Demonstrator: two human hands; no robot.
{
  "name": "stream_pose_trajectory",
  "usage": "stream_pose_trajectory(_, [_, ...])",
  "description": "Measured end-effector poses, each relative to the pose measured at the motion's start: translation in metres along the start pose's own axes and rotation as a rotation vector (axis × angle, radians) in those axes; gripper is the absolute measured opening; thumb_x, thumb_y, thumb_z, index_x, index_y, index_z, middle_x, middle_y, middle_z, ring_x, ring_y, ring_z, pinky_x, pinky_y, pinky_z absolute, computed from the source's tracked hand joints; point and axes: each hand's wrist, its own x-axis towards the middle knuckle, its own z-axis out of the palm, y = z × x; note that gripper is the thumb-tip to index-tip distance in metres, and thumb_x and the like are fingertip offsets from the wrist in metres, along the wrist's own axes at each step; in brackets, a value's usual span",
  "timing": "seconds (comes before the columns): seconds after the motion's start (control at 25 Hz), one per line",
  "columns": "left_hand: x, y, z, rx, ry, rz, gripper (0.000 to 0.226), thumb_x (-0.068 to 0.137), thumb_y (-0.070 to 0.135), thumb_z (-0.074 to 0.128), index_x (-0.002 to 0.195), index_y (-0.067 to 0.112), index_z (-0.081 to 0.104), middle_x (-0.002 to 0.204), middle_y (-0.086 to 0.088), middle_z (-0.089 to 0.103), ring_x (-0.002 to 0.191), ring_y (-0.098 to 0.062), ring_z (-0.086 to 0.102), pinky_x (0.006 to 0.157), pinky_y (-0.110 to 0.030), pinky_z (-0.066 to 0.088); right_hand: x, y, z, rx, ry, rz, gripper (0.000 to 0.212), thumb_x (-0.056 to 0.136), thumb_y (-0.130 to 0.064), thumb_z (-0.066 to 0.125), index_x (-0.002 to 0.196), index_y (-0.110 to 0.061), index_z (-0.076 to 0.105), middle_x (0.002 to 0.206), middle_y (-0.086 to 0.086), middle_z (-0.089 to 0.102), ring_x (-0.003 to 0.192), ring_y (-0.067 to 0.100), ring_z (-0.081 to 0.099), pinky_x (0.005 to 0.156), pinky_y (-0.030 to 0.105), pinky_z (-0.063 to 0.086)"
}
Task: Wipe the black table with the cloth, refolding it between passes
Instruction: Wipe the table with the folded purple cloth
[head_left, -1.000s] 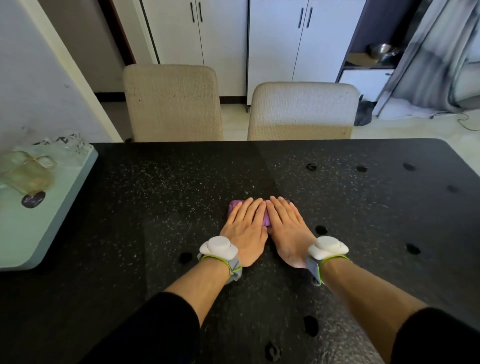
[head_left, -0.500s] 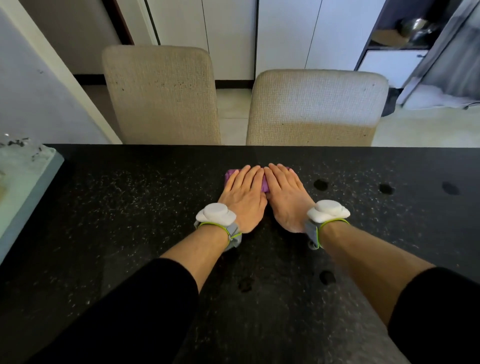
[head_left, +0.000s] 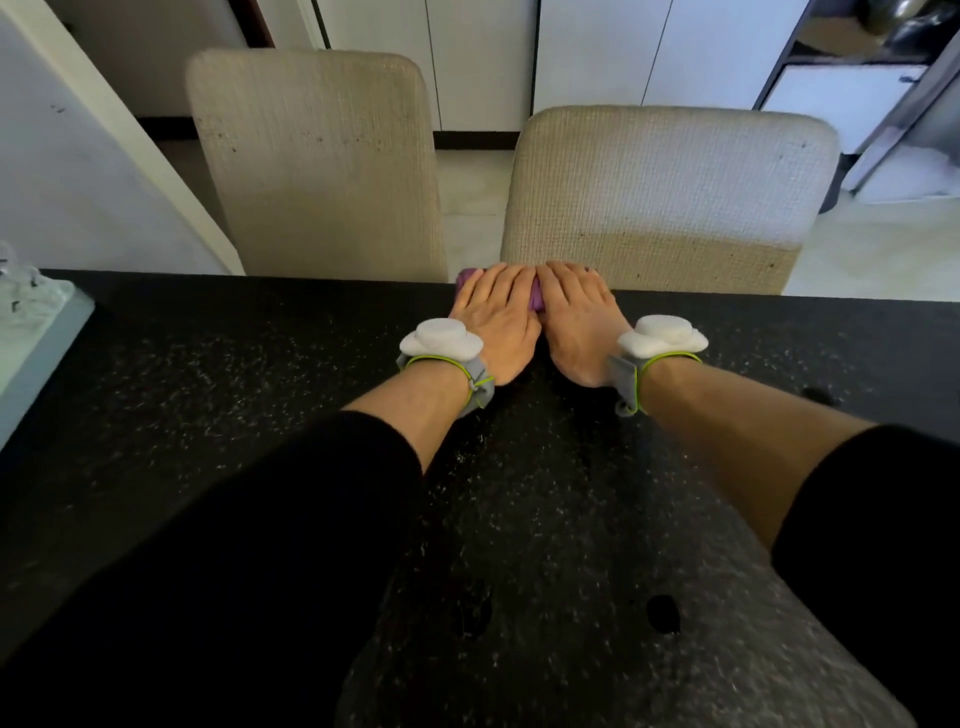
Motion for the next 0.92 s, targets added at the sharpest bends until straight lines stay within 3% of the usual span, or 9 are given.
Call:
stream_pose_trajectory(0.28, [-0.063,0.011,-0.004,-0.02,-0.003,0.05,0.06,0.1,0.032,0.033,0.157,0.012,0.026,0.163,-0.003,0.028,0.152,-0.02,0.019,0.124,-0.034,0.002,-0.065,-0.028,0.004,0.007,0.02,0.037,0.066,0.102,-0.023,0.043,0.159,-0.006,0.013,0.167,0.014,0.013,0.155,0.031,0.007,0.126,0.041,0.001])
stream_pose_trajectory(0.68, [-0.198,0.027,-0.016,0.001,-0.069,0.099,0.062,0.102,0.032,0.032,0.159,0.013,0.018,0.166,-0.004,0.022,0.154,-0.021,0.014,0.126,-0.038,0.002,-0.186,-0.097,0.005,0.002,-0.113,0.098,0.071,0.104,-0.025,0.038,0.16,-0.01,-0.003,0.169,0.009,-0.005,0.156,0.026,-0.008,0.127,0.041,-0.005])
stream_pose_trajectory(0.92, [-0.214,0.022,-0.015,0.051,-0.032,0.15,0.071,0.093,0.039,0.011,0.159,0.013,0.018,0.166,-0.003,0.022,0.154,-0.019,0.014,0.125,-0.036,0.001,-0.207,-0.104,0.009,-0.004,-0.064,0.078,0.069,0.104,-0.023,0.032,0.16,-0.009,-0.006,0.169,0.01,-0.007,0.155,0.027,-0.011,0.126,0.04,-0.008])
